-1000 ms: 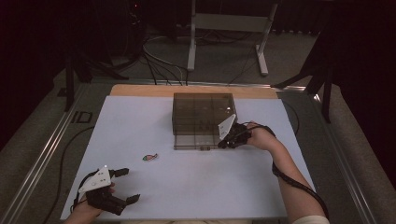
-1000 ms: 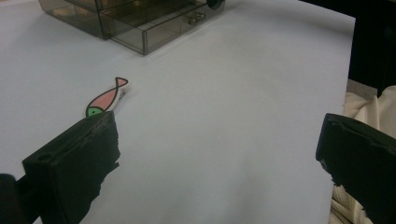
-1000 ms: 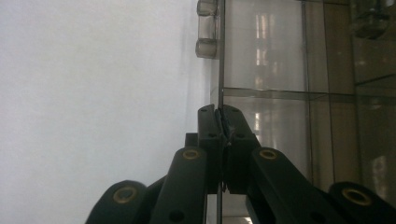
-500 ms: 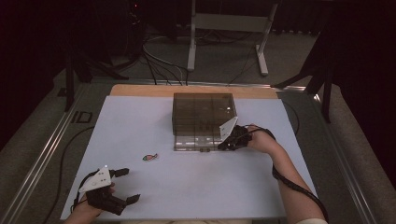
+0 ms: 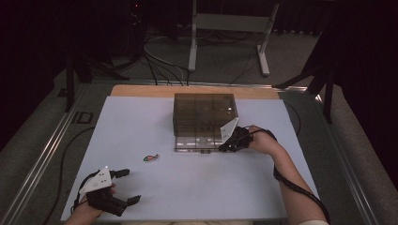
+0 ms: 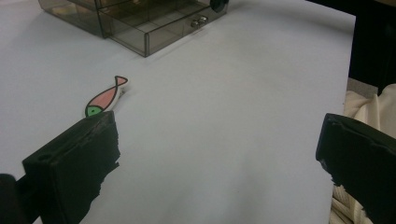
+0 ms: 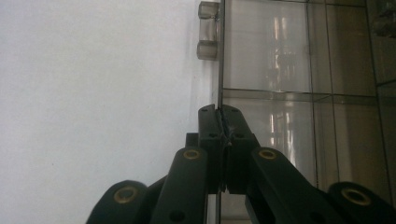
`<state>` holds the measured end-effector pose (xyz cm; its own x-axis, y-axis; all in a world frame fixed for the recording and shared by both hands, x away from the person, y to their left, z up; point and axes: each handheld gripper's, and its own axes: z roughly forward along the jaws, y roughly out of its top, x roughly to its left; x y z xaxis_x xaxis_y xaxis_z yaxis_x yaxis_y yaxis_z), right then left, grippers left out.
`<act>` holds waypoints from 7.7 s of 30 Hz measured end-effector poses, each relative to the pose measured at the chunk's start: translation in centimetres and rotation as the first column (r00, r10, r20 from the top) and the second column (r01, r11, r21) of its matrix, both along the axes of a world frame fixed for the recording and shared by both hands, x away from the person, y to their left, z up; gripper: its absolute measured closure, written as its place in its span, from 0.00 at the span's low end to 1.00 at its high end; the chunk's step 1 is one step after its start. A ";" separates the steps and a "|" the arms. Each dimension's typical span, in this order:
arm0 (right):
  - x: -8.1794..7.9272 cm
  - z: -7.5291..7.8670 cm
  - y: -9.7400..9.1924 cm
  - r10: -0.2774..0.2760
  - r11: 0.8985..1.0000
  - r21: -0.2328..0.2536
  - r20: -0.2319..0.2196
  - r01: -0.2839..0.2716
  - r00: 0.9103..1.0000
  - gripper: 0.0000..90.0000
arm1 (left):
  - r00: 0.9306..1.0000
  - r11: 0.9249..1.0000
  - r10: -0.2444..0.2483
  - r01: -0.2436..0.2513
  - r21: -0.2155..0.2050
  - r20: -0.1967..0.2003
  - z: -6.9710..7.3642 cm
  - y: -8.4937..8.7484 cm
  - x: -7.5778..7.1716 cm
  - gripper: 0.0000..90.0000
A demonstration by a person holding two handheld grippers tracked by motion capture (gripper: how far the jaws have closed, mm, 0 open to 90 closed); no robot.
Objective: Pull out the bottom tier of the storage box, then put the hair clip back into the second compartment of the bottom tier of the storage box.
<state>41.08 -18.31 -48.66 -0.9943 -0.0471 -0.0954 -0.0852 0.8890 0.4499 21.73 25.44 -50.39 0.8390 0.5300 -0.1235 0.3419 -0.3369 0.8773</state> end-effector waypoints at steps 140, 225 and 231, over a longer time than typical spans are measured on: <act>-12.5 -1.2 -7.7 -0.617 0.663 0.479 -0.086 0.575 0.782 0.12 | 1.000 1.000 -0.027 0.027 0.000 -0.007 -0.1 -0.3 0.7 0.00; -12.9 -0.9 -7.4 -0.573 0.688 0.481 -0.100 0.544 0.814 0.12 | 0.998 0.999 0.049 -0.050 0.020 0.042 4.6 -3.2 8.7 0.00; -12.9 -1.0 -7.3 -0.568 0.693 0.478 -0.101 0.540 0.817 0.12 | 0.998 0.998 0.064 -0.064 0.026 0.007 3.7 -2.9 9.7 0.00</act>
<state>28.23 -25.63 -49.65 -0.8187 0.5742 -0.0052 0.3203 0.4641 0.8258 31.40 22.56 -46.65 0.8041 0.5853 -0.1041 0.3583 -0.3374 0.8705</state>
